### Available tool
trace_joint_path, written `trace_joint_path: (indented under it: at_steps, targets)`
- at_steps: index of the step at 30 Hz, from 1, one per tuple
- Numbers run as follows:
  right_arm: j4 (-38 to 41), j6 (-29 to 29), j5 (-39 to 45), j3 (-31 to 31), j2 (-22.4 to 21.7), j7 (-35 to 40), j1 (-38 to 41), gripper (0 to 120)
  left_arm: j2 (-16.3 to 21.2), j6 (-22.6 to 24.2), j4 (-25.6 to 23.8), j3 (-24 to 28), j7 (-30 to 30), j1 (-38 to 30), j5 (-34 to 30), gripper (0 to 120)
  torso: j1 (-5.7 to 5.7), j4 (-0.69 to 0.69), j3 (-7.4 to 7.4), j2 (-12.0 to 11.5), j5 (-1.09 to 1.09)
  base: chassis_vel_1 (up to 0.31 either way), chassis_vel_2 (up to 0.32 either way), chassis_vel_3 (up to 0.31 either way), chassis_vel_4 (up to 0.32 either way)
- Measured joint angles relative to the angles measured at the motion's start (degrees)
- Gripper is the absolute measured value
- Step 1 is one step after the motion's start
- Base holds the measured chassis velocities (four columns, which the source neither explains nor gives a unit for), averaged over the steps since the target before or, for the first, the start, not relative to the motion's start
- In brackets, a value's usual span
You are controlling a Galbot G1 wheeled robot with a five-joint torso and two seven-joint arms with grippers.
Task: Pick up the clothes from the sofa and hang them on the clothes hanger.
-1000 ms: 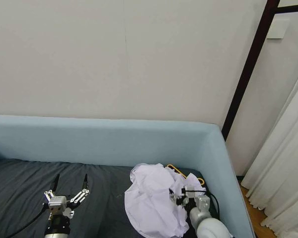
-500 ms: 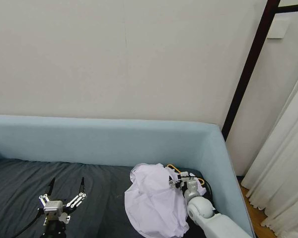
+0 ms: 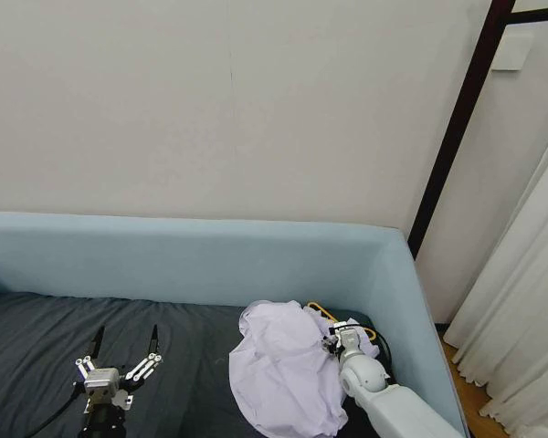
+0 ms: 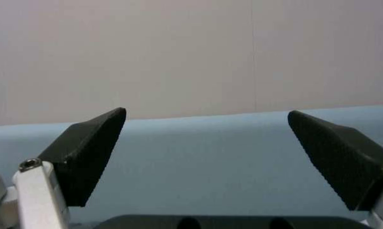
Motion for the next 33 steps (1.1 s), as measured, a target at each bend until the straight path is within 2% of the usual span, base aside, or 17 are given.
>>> trace_joint_path:
  at_steps: [3, 8, 9, 14, 20, 25, 26, 29, 33]
  targets:
    - [0.3, 0.3, 0.0, 0.1, -0.2, -0.4, -0.4, 51, 0.0, 0.0, 0.2, 0.2, 0.0, -0.2, 0.0, 100, 0.00, 0.00, 0.00, 0.0, 0.00, 0.000, 0.000, 0.000, 0.000]
    - [0.5, 3.5, -1.0, 0.5, -0.8, -2.1, -1.6, 26, -0.1, -0.1, 0.9, 1.1, -0.1, -0.8, 0.0, 100, 0.00, 0.00, 0.00, 0.0, 0.00, 0.000, 0.000, 0.000, 0.000]
    - [0.5, 3.5, -1.0, 0.5, -0.8, -2.1, -1.6, 26, -0.1, -0.1, 0.9, 1.1, -0.1, -0.8, 0.0, 100, 0.00, 0.00, 0.00, 0.0, 0.00, 0.000, 0.000, 0.000, 0.000]
    - [0.1, 7.4, -1.8, 1.2, -0.9, -2.2, -2.3, 3, 0.0, -0.3, 1.3, 1.7, -0.2, -1.1, 0.0, 100, 0.00, 0.00, 0.00, 0.0, 0.00, 0.000, 0.000, 0.000, 0.000]
    - [0.1, 12.0, -2.3, 1.7, -1.0, -2.5, -2.3, 0, 0.2, -0.4, 1.3, 1.7, -0.3, -1.1, 0.0, 100, 0.00, 0.00, 0.00, 0.0, 0.01, 0.000, 0.000, 0.000, 0.000]
    - [3.8, 27.8, -2.9, 3.8, -2.4, -11.5, -1.9, 0, 0.4, -0.4, 1.3, 1.7, -0.5, -1.4, -0.3, 100, 0.00, 0.00, 0.00, 0.0, 0.01, 0.000, 0.000, 0.000, 0.000]
    - [3.8, 27.8, -2.9, 3.8, -2.4, -11.5, -1.9, 0, 0.4, -0.4, 1.3, 1.7, -0.5, -1.4, -0.3, 100, 0.00, 0.00, 0.00, 0.0, 0.01, 0.000, 0.000, 0.000, 0.000]
    - [10.7, 31.2, 2.5, 4.0, -4.9, -16.9, -1.3, 0, 0.3, -0.5, 1.4, 2.1, -0.6, -1.7, -0.4, 100, 0.00, 0.00, 0.00, 0.0, 0.00, 0.000, 0.000, 0.000, 0.000]
    - [19.1, 31.1, 10.7, 3.3, -7.5, -19.6, -0.5, 0, 0.4, -0.5, 1.5, 2.3, -0.6, -2.1, -0.4, 100, -0.01, -0.01, 0.00, 0.0, 0.00, 0.000, 0.000, 0.000, 0.000]
